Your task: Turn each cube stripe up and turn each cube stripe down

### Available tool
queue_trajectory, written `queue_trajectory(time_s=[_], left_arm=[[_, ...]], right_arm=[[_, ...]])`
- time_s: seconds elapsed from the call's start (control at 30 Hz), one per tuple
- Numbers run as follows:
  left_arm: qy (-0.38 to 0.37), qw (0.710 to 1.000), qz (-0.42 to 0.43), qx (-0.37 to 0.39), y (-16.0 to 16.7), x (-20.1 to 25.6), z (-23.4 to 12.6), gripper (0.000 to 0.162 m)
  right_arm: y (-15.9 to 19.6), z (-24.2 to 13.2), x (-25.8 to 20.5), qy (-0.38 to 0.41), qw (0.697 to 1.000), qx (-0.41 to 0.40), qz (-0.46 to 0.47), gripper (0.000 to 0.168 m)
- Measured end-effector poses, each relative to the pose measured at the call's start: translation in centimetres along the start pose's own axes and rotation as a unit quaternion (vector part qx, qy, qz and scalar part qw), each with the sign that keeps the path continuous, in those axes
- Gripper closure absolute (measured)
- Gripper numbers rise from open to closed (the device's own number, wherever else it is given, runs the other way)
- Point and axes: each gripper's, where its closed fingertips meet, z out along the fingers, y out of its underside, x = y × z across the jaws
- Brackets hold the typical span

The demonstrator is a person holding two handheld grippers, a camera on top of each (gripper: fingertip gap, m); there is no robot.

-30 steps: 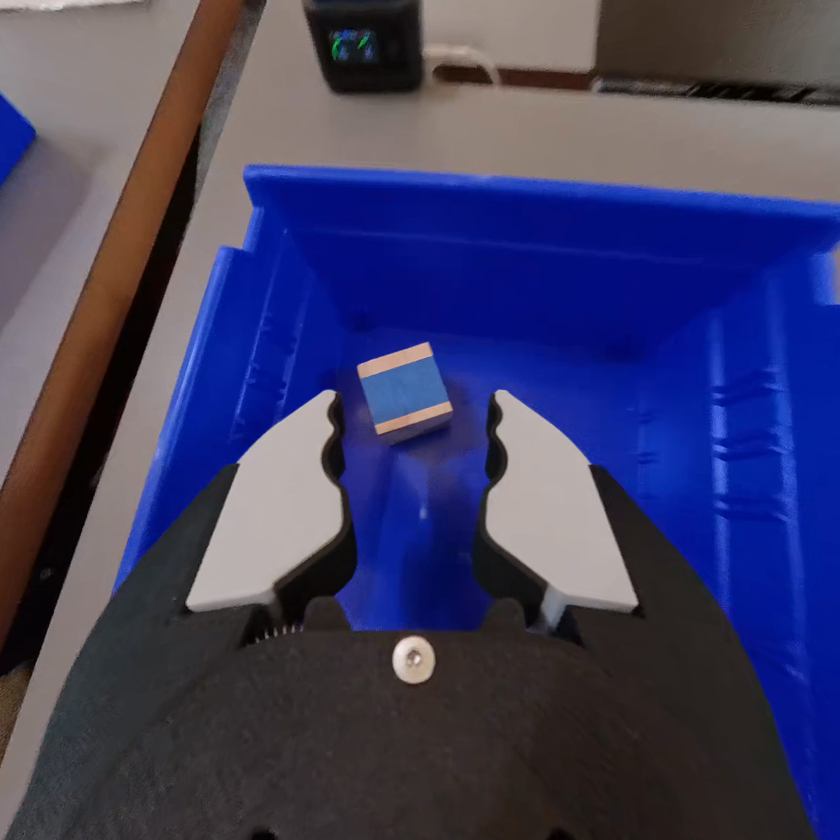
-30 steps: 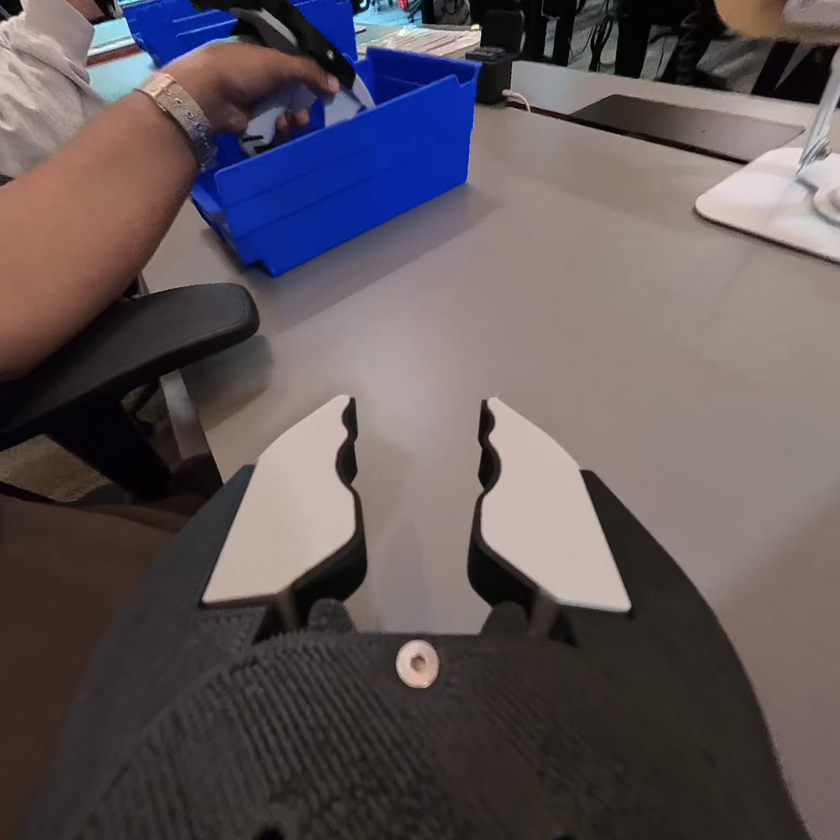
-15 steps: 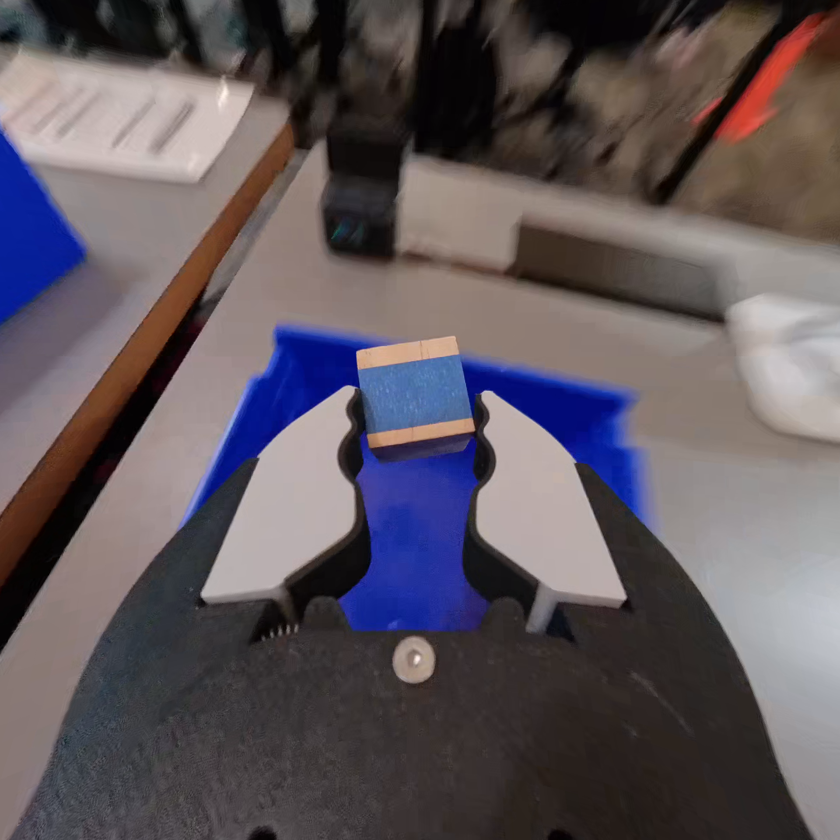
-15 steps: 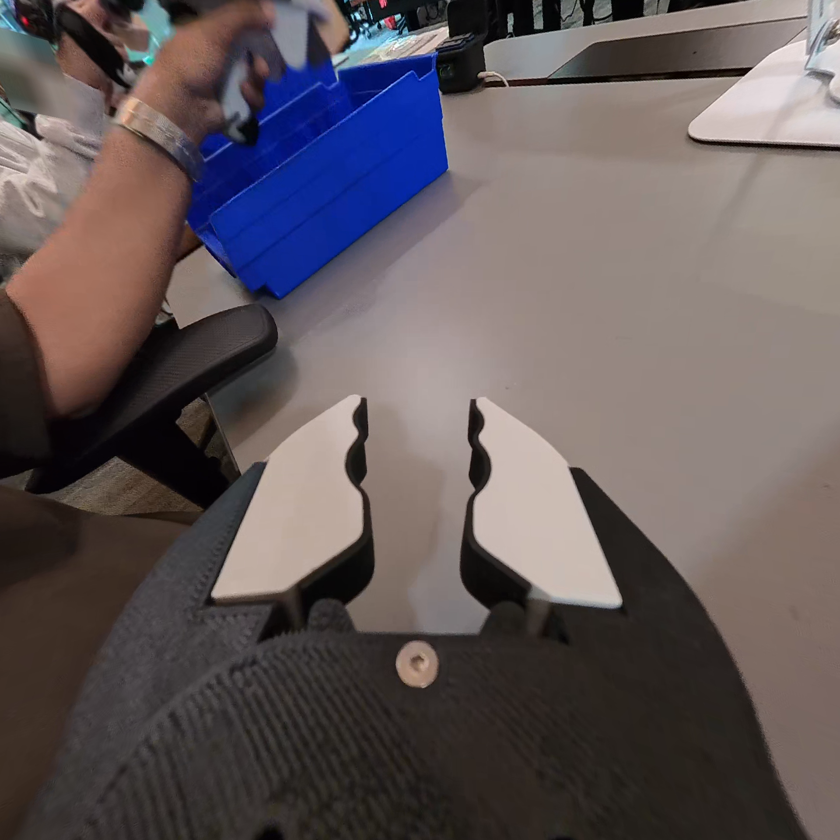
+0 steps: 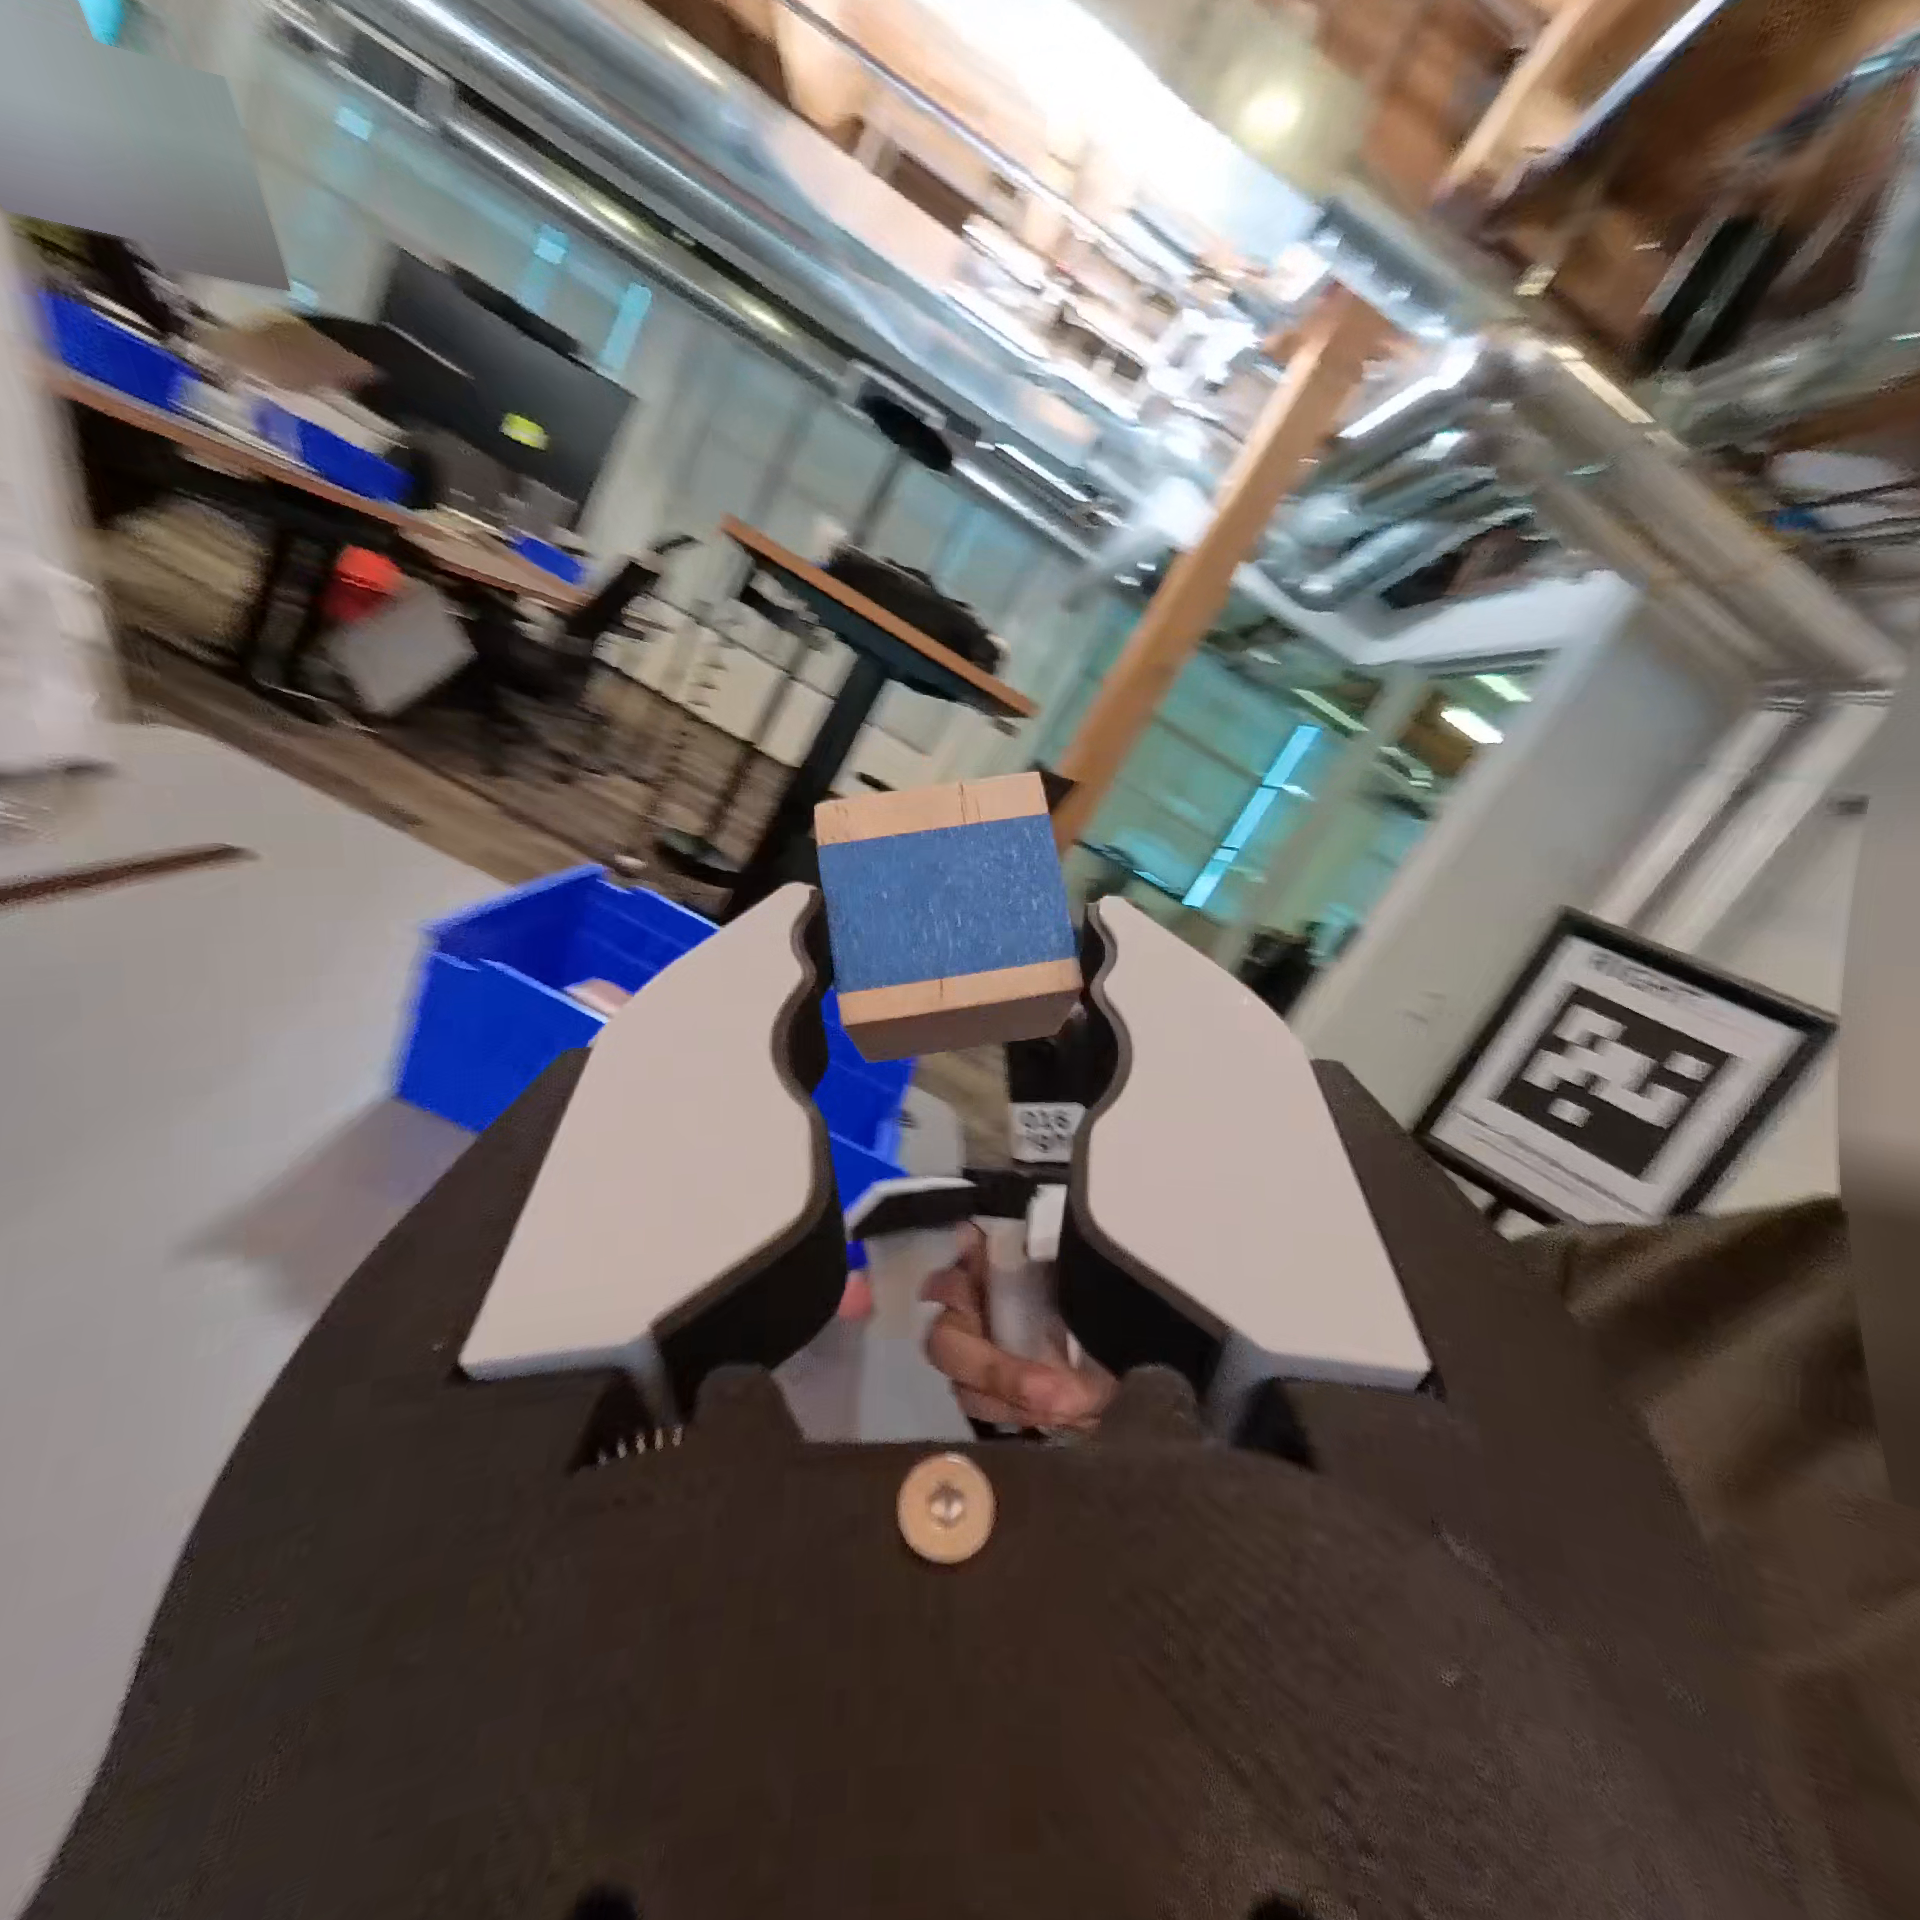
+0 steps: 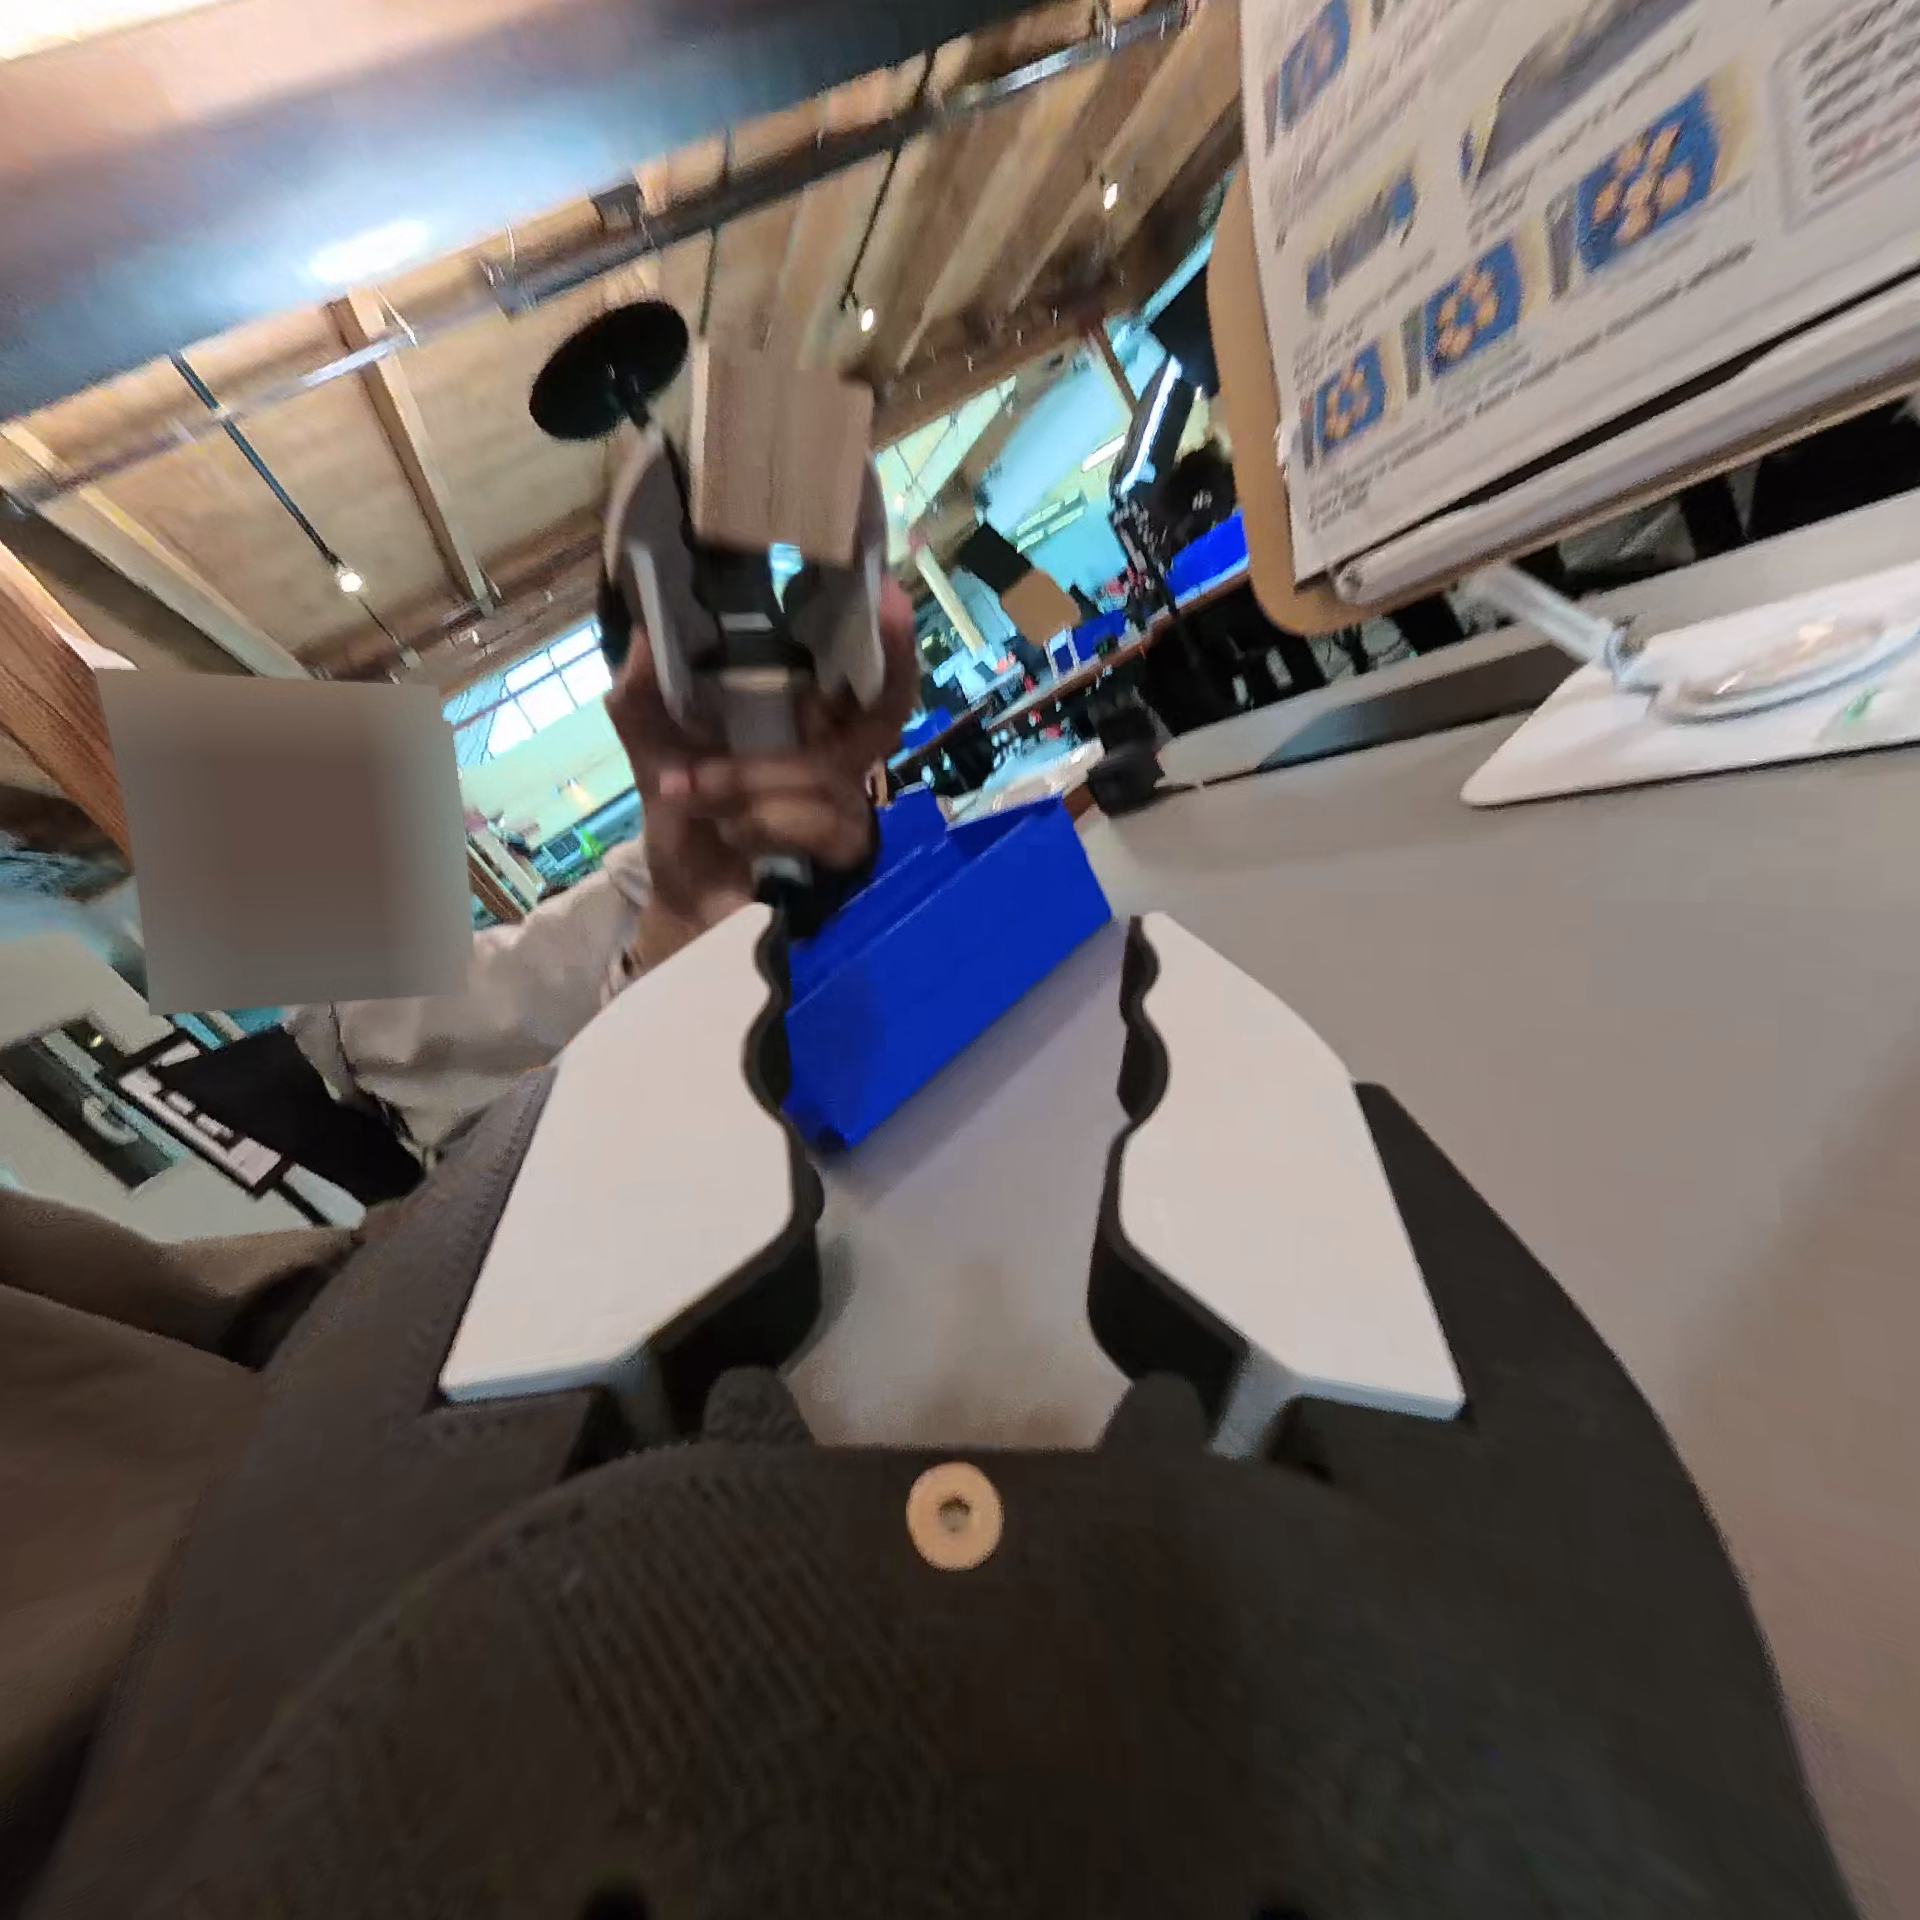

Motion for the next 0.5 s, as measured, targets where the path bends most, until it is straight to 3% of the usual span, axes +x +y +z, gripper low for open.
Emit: queue_trajectory(time_s=[0.17, 0.33, 0.5], left_arm=[[0.139, 0.983, -0.110, 0.057, 6.2, 0.9, 3.9, 0.115], [0.132, 0.978, -0.143, 0.073, 9.4, -1.1, 4.2, 0.116], [0.145, 0.984, -0.102, 0.029, 11.2, 0.3, 4.9, 0.115]], right_arm=[[-2.3, -1.2, 0.8, 0.045, 0.996, 0.059, -0.050, 0.090], [-2.3, -1.0, -0.2, 0.038, 0.995, 0.080, -0.052, 0.089], [-1.4, -0.3, -0.4, 0.025, 0.996, 0.080, -0.012, 0.091]])
